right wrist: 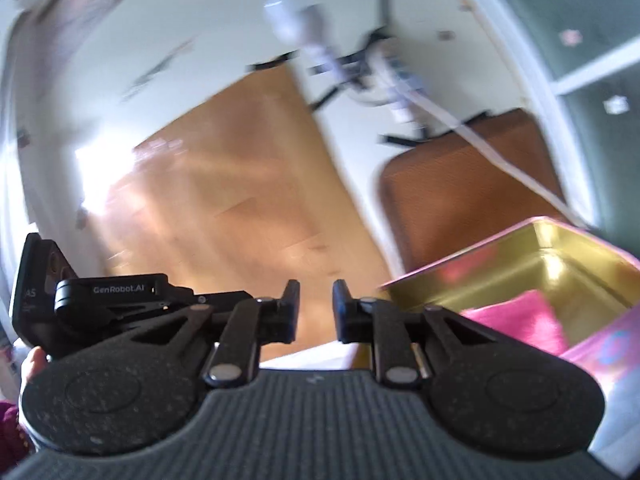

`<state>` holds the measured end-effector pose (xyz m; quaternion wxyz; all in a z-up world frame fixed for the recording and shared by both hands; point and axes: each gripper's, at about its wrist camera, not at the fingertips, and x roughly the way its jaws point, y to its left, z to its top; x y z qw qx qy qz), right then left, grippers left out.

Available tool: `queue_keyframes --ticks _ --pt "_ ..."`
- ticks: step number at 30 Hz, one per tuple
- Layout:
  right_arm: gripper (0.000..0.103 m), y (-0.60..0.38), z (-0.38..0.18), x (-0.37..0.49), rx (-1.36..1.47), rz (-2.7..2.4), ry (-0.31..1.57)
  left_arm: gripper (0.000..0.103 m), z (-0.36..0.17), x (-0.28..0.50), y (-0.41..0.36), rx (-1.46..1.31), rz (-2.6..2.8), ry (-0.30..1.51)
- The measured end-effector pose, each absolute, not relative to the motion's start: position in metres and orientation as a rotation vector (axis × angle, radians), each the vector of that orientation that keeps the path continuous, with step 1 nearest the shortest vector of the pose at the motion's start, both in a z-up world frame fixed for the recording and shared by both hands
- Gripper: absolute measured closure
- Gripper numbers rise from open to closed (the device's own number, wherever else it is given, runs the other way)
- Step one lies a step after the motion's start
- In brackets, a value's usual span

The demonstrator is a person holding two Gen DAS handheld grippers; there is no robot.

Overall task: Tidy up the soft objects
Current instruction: 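Carry the brush card into the pink tin and release it, then grasp the cotton swab pack with the left tool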

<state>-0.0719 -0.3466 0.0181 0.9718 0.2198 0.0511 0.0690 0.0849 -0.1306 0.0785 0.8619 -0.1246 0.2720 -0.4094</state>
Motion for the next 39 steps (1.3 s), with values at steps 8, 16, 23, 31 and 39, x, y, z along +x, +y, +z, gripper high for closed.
queue_keyframes --ticks 8,16,23,31,39 --pt "0.064 -0.236 -0.035 -0.014 0.255 0.328 0.473 0.060 -0.009 0.074 0.004 -0.212 -0.418 0.672" --pt "0.047 -0.194 -0.057 0.036 0.150 0.327 0.633 0.059 -0.043 0.069 0.045 -0.265 -0.377 0.716" --pt "0.087 -0.177 -0.055 0.034 0.069 0.345 0.634 0.059 -0.038 0.070 0.038 -0.329 -0.475 0.746" --pt "0.087 -0.165 -0.054 -0.025 0.032 0.363 0.615 0.053 -0.041 0.067 0.003 -0.348 -0.641 0.861" --pt "0.081 -0.172 -0.060 -0.036 0.080 0.359 0.619 0.071 -0.048 0.046 -0.021 -0.313 -0.620 0.864"
